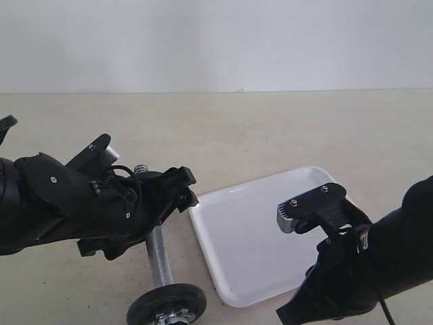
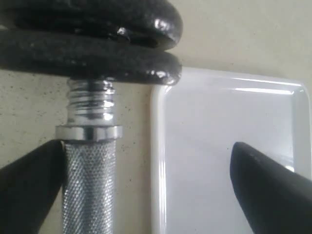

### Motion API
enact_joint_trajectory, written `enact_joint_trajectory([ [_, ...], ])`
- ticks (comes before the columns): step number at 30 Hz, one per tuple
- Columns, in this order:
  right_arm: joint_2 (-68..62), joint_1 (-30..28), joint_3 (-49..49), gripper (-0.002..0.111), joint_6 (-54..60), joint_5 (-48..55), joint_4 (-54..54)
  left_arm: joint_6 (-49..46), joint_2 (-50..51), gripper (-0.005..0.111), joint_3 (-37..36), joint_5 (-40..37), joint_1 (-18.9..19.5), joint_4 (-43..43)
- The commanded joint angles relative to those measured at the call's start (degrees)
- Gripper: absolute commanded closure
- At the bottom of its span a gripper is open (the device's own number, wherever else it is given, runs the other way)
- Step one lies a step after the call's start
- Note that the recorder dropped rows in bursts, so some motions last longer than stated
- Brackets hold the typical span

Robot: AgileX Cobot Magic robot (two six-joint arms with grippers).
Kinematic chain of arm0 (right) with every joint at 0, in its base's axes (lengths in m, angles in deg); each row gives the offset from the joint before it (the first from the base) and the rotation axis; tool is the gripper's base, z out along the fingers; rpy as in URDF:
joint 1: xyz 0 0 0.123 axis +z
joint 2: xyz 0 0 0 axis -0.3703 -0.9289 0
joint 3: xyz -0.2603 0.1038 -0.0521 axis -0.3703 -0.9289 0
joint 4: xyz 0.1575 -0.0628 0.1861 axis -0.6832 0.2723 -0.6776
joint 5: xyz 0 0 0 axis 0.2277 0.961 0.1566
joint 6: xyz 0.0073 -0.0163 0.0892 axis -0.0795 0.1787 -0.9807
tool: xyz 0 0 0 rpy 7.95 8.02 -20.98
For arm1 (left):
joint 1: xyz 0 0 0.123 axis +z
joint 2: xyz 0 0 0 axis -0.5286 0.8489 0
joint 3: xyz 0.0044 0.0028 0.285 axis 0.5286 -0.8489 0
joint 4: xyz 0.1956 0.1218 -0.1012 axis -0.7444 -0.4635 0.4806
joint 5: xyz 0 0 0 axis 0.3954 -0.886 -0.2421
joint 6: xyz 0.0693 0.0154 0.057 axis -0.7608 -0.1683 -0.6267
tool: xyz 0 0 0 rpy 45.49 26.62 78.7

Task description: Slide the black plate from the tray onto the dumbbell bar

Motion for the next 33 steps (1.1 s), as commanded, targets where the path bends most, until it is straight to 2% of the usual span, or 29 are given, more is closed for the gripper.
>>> enact_joint_trajectory([
  [1, 0.4, 0.0, -0.3, 0.108, 0.4, 0.0, 0.2, -0.4, -0.2, 0.022, 0.1, 0.8, -0.2, 0.2],
  [20, 0.4, 0.0, -0.3, 0.108, 0.4, -0.2, -0.3, -0.4, -0.2, 0.023, 0.1, 0.9, -0.2, 0.2],
  [23, 0.4, 0.0, -0.3, 0.108, 0.4, -0.2, -0.5, -0.4, -0.2, 0.03, 0.1, 0.9, -0.2, 0.2],
  [27, 0.4, 0.0, -0.3, 0.108, 0.4, -0.2, -0.9, -4.9, -0.2, 0.047, 0.1, 0.9, -0.2, 0.2],
  [33, 0.4, 0.0, -0.3, 0.108, 0.4, 0.4, -1.3, -4.9, -0.2, 0.048, 0.1, -0.4, -0.2, 0.2],
])
